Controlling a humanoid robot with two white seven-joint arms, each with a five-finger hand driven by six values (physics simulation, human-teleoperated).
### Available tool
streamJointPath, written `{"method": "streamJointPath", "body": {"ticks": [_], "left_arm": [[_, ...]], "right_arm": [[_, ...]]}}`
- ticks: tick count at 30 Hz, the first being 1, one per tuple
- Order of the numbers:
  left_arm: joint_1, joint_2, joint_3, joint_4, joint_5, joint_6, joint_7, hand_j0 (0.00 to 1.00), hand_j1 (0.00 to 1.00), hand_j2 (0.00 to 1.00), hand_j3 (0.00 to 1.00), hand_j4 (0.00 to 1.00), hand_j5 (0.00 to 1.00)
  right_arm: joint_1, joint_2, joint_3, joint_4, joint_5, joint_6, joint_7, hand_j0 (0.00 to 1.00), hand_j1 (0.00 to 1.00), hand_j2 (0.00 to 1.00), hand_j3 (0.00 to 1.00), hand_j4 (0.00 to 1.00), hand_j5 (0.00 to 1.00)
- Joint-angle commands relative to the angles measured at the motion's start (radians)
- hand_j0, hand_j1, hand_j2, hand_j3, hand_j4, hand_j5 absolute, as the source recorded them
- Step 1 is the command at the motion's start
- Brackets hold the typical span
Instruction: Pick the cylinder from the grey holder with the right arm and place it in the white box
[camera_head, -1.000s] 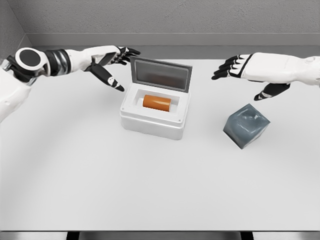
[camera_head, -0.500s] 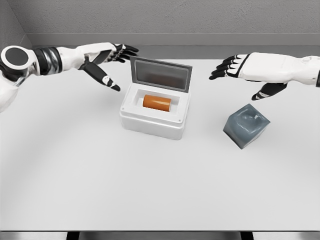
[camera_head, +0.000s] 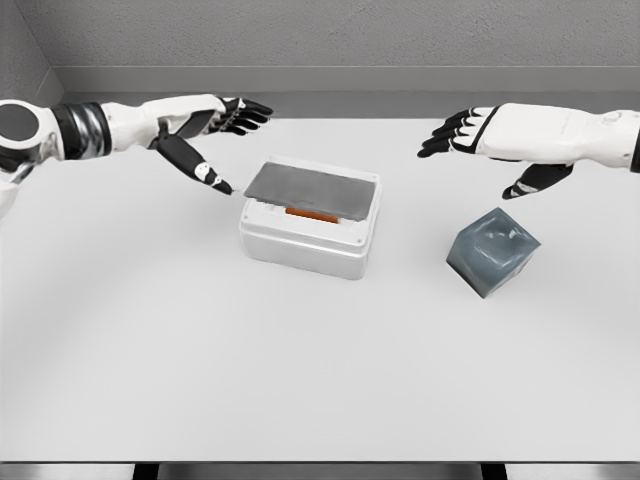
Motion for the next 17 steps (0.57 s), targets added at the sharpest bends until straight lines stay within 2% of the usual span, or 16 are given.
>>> {"method": "streamJointPath", "body": {"ticks": [1, 4, 6, 11, 15, 17], "left_arm": [[0.000, 0.058, 0.008, 0.013, 0.006, 0.000, 0.000, 1.00, 1.00, 1.00, 1.00, 1.00, 1.00], [0.005, 0.086, 0.009, 0.015, 0.008, -0.002, 0.000, 1.00, 1.00, 1.00, 1.00, 1.00, 1.00], [0.023, 0.100, 0.021, 0.015, 0.057, 0.000, 0.000, 1.00, 1.00, 1.00, 1.00, 1.00, 1.00], [0.169, 0.118, 0.149, 0.035, 0.078, 0.000, 0.000, 1.00, 1.00, 1.00, 1.00, 1.00, 1.00], [0.178, 0.153, 0.162, 0.038, 0.080, 0.000, 0.000, 1.00, 1.00, 1.00, 1.00, 1.00, 1.00], [0.201, 0.169, 0.202, 0.038, 0.081, 0.000, 0.000, 1.00, 1.00, 1.00, 1.00, 1.00, 1.00]], "right_arm": [[0.002, 0.000, -0.001, 0.001, -0.007, 0.002, -0.001, 1.00, 1.00, 1.00, 1.00, 1.00, 1.00], [0.002, 0.004, 0.000, 0.001, -0.007, 0.002, -0.001, 1.00, 1.00, 1.00, 1.00, 1.00, 1.00], [0.000, 0.004, -0.001, 0.001, -0.007, 0.002, -0.001, 1.00, 1.00, 1.00, 1.00, 1.00, 1.00], [0.000, 0.001, -0.003, -0.002, -0.008, 0.002, -0.001, 1.00, 1.00, 1.00, 1.00, 1.00, 1.00], [0.002, 0.003, -0.003, -0.002, -0.008, 0.002, -0.001, 1.00, 1.00, 1.00, 1.00, 1.00, 1.00], [0.003, 0.003, -0.003, -0.002, -0.008, 0.002, -0.001, 1.00, 1.00, 1.00, 1.00, 1.00, 1.00]]}}
